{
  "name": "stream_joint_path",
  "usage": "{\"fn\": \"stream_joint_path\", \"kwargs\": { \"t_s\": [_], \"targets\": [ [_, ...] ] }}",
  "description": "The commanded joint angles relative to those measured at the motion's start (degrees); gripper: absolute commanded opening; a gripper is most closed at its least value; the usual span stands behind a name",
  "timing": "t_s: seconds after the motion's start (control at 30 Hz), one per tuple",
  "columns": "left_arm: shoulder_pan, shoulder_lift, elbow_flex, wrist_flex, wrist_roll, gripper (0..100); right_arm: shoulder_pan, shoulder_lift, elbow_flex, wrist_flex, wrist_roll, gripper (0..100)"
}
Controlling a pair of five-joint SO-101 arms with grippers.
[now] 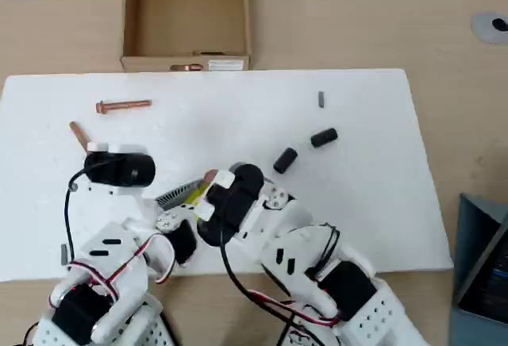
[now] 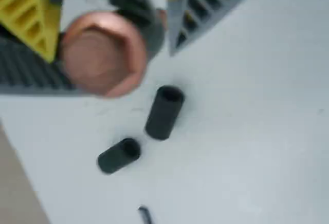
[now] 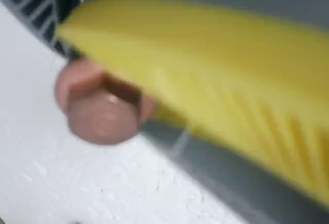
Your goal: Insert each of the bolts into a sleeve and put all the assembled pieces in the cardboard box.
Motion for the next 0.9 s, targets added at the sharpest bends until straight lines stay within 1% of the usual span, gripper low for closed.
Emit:
{"fn": "stream_joint_path", "kwargs": {
  "t_s": [0.0,0.07,0.17,0.37,0.43,0.53,0.67,0.73,0.87],
  "targets": [
    [-0.53,-0.04,-4.66,0.26,-0.53,16,-0.40,-0.75,-2.15,-1.41,0.35,0.9],
    [-1.14,-0.04,-5.71,0.26,-0.44,16,-0.40,-0.75,-1.71,-1.49,0.35,0.9],
    [-4.31,-0.04,-6.77,0.26,-0.62,16,-0.40,-0.75,-1.63,-1.49,0.35,0.9],
    [-11.43,-0.31,-6.86,0.26,-3.96,15,-0.40,-0.75,-1.54,-1.41,0.35,0.9],
    [-13.01,-0.31,-6.59,0.26,-4.66,11,-0.40,-0.75,-1.54,-1.32,0.35,0.9],
    [-14.51,-0.40,-6.68,0.18,-4.66,0,-0.40,-0.75,-1.54,-1.32,0.35,0.9],
    [-18.02,-0.40,-6.33,0.62,-4.75,0,-0.13,-0.75,-1.54,-1.14,0.00,0.9],
    [-20.84,-0.40,-5.27,2.02,-5.63,0,1.71,-0.75,-1.54,-1.14,-0.18,0.9],
    [-27.60,-0.40,0.26,5.19,-13.10,0,7.69,-0.31,-1.27,-1.05,-2.90,0.9]
  ]
}}
